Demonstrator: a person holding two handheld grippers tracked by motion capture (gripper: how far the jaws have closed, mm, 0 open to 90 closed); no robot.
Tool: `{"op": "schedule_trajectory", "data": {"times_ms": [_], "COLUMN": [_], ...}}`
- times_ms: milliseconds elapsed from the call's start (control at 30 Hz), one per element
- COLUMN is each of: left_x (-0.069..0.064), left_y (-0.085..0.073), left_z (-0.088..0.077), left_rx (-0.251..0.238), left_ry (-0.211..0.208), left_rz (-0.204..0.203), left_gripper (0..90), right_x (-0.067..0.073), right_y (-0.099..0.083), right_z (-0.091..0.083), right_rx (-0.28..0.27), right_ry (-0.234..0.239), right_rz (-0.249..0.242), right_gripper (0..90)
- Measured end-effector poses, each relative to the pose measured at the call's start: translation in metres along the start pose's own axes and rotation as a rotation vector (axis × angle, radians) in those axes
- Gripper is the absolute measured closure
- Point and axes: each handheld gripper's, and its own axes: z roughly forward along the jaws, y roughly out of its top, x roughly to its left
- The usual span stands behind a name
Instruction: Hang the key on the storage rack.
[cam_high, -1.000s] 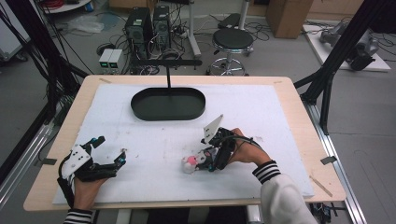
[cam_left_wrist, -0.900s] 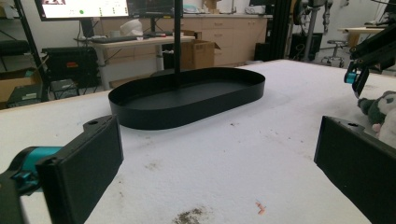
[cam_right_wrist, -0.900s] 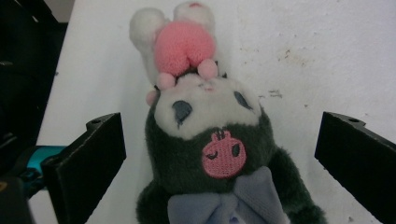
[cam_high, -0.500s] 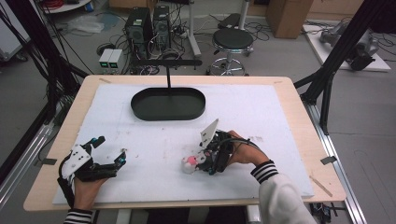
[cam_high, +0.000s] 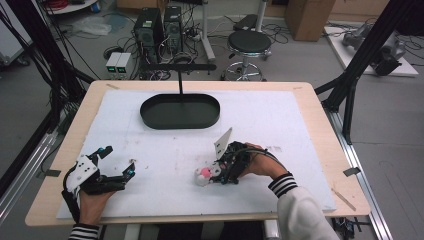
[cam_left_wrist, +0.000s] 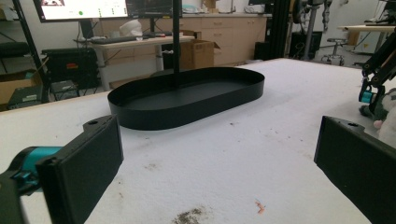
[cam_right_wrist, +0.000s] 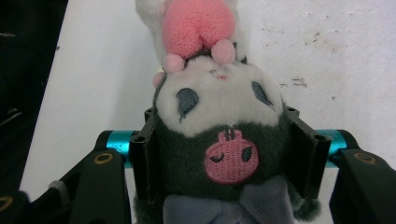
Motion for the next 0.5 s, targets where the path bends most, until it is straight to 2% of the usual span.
{"op": "schedule_trajectory", "data": {"times_ms": [200,333,500], "left_x": [0.001,0.001,0.000], "left_y": [0.000,0.000,0.003], "left_z": [0.000,-0.001,0.002], "left_rx": [-0.007,-0.015,-0.003], "left_ry": [-0.004,-0.028,-0.052], "left_rz": [-0.006,-0.002,0.024], "left_gripper": [1.7,1.7,1.7], "right_x": [0.001,0.003,0.003], "right_y": [0.000,0.001,0.002], "right_z": [-0.001,-0.003,-0.012], "right_rx": [0.001,0.000,-0.075], "right_ry": [-0.003,-0.011,-0.020], "right_rz": [0.013,0.027,0.052], "right_gripper": [40.4,40.9,41.4]}}
